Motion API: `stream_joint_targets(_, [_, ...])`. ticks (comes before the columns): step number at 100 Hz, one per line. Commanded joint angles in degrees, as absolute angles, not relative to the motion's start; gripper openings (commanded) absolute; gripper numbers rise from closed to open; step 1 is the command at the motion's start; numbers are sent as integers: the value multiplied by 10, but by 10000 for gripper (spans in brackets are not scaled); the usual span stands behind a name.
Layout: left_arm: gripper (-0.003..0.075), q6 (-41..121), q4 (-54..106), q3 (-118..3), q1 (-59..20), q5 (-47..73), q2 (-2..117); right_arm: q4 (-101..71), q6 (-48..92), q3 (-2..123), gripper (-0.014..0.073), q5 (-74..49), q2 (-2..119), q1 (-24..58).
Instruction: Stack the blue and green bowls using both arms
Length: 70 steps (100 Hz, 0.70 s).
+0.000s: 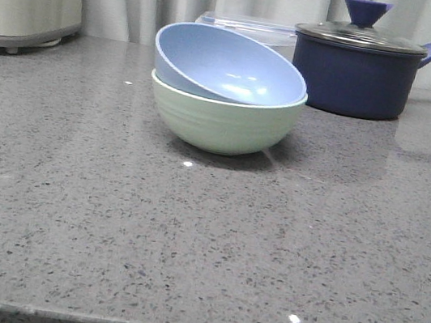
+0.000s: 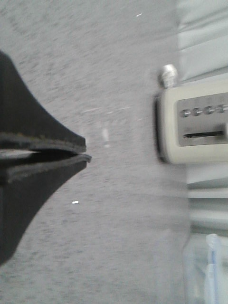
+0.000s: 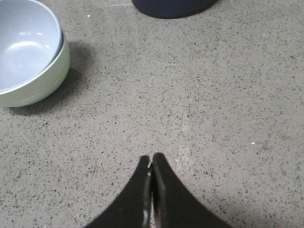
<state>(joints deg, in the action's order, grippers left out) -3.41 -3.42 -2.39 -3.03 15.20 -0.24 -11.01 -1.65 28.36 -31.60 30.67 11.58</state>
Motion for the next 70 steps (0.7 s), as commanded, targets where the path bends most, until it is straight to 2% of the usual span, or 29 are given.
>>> stream_joint_targets(1, [-20, -33, -7, -2, -26, 77, -21, -110, -14, 299, -81, -280, 307, 111])
stream_joint_targets(9, [-20, -33, 11, 27, -26, 47, -22, -110, -14, 299, -81, -280, 307, 111])
stream_joint_targets(14, [-20, -33, 11, 23, -26, 75, -22, -110, -14, 299, -81, -280, 307, 111])
stream_joint_targets(70, [-20, -33, 11, 25, -26, 79, -22, -110, -14, 299, -81, -280, 307, 111])
